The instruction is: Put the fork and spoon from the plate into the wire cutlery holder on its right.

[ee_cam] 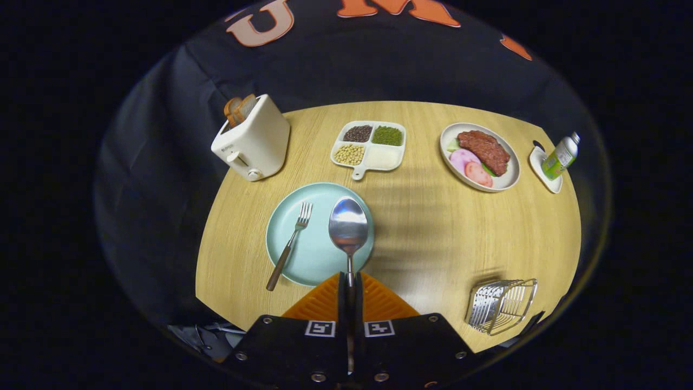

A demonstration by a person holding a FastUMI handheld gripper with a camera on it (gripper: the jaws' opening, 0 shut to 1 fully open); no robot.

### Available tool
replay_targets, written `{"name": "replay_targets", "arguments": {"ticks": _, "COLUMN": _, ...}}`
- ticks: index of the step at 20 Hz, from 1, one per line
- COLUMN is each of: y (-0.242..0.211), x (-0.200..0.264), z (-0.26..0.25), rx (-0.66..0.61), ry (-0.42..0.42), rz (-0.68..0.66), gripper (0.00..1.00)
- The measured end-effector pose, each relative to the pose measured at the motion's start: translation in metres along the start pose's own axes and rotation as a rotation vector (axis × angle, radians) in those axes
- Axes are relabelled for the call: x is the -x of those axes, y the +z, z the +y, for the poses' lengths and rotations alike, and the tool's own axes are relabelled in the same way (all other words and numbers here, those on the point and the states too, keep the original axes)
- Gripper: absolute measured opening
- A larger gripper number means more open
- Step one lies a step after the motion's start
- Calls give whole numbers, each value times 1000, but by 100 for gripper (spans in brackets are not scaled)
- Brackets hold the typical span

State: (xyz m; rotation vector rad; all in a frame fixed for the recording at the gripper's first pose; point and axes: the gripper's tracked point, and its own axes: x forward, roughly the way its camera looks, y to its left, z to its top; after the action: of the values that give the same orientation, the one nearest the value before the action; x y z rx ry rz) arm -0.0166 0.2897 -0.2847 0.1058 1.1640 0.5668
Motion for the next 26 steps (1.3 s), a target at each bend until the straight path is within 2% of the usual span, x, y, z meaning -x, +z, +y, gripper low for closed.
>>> {"name": "replay_targets", "arguments": {"ticks": 6, "y": -6, "x": 57, "z": -81, "rx": -56, "ry": -90, "rz": -88, "gripper": 5}}
{"name": "replay_targets", "arguments": {"ticks": 13, "y": -45, "x": 85, "z": -171, "rx": -132, "ry": -185, "rz": -51, "gripper": 5}}
{"name": "replay_targets", "arguments": {"ticks": 19, "y": -91, "x": 89, "z": -199, "rx": -66, "ry": -193, "rz": 91, "gripper": 5}}
{"name": "replay_targets", "arguments": {"ticks": 26, "y": -116, "x": 78, "z": -217, "rx": -6, "ry": -231, "rz": 205, "gripper": 5}}
